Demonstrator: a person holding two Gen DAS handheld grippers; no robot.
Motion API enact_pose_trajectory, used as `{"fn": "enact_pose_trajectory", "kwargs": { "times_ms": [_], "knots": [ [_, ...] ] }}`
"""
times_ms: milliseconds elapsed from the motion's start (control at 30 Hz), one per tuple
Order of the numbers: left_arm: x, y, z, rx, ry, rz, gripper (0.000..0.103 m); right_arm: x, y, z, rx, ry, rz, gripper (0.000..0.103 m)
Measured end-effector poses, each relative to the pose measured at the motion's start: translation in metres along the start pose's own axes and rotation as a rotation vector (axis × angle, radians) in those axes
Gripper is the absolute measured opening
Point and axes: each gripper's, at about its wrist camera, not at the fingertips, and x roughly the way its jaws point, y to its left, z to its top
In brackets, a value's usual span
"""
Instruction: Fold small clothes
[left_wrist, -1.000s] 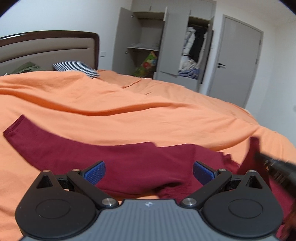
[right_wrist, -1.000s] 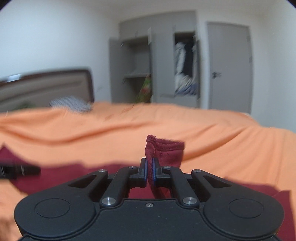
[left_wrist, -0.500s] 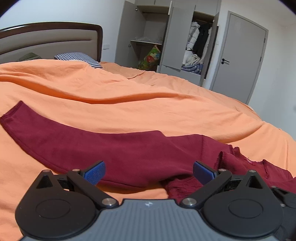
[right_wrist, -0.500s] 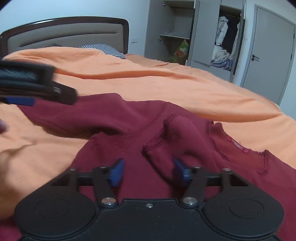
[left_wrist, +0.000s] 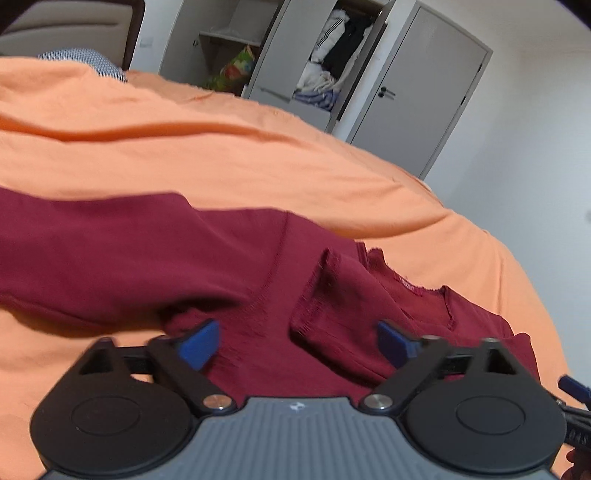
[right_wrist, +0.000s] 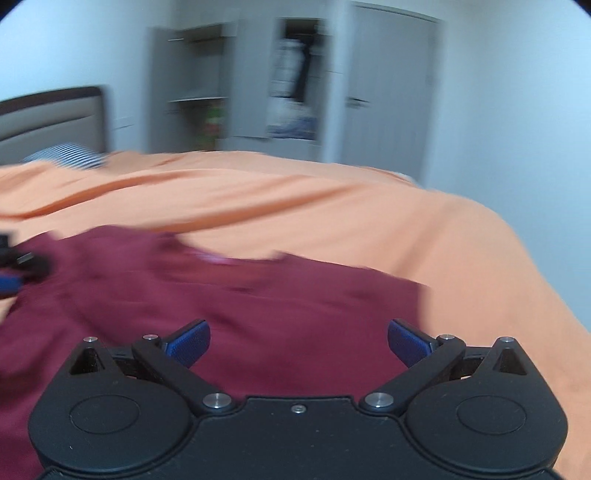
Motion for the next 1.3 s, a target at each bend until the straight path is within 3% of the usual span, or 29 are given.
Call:
{"fn": "enact_pose_trajectory", "kwargs": {
  "times_ms": [100,200,300,367,433,500,533,700,833,1100,1267,1300],
  "knots": [
    [0.006,-0.005,0.0,-0.037,0.01,0.005,0.071,0.01,-0.029,-0.006,0.084,0.012,-0.073,0.102],
    [0.014,-0.011,0.001,-0.051,0.029,-0.014,0.054,0.013,-0.04,-0.012,0.131,0.01,-0.082,0.102],
    [0.026,-0.015,0.003,-0.066,0.056,-0.019,0.053,0.013,-0.039,-0.015,0.131,0.008,-0.056,0.102],
    [0.035,-0.013,0.004,-0.106,0.073,0.004,0.048,0.013,-0.038,-0.017,0.128,-0.003,-0.02,0.102],
    [0.04,-0.009,0.005,-0.154,0.072,0.034,0.018,0.011,-0.037,-0.018,0.125,-0.018,0.012,0.102],
    [0.043,-0.009,0.006,-0.153,0.06,0.067,0.005,0.009,-0.032,-0.017,0.109,-0.026,0.015,0.102],
    [0.042,-0.01,0.007,-0.152,0.049,0.066,0.003,0.01,-0.032,-0.016,0.105,-0.023,0.007,0.102],
    [0.009,-0.022,0.004,-0.075,-0.09,0.101,0.002,0.017,-0.035,-0.011,0.092,-0.025,-0.041,0.102],
    [-0.005,-0.021,-0.007,-0.064,-0.121,0.156,0.002,0.033,-0.036,-0.007,0.057,-0.015,-0.118,0.102],
    [0.021,-0.007,-0.02,-0.088,-0.01,0.191,0.002,0.077,-0.047,-0.018,0.078,0.087,-0.333,0.102],
    [0.019,0.003,-0.025,-0.107,0.012,0.171,0.008,0.083,-0.061,-0.024,0.142,0.108,-0.323,0.102],
    [0.016,0.007,-0.024,-0.121,0.014,0.161,0.014,0.08,-0.06,-0.023,0.139,0.102,-0.319,0.102]
  ]
}}
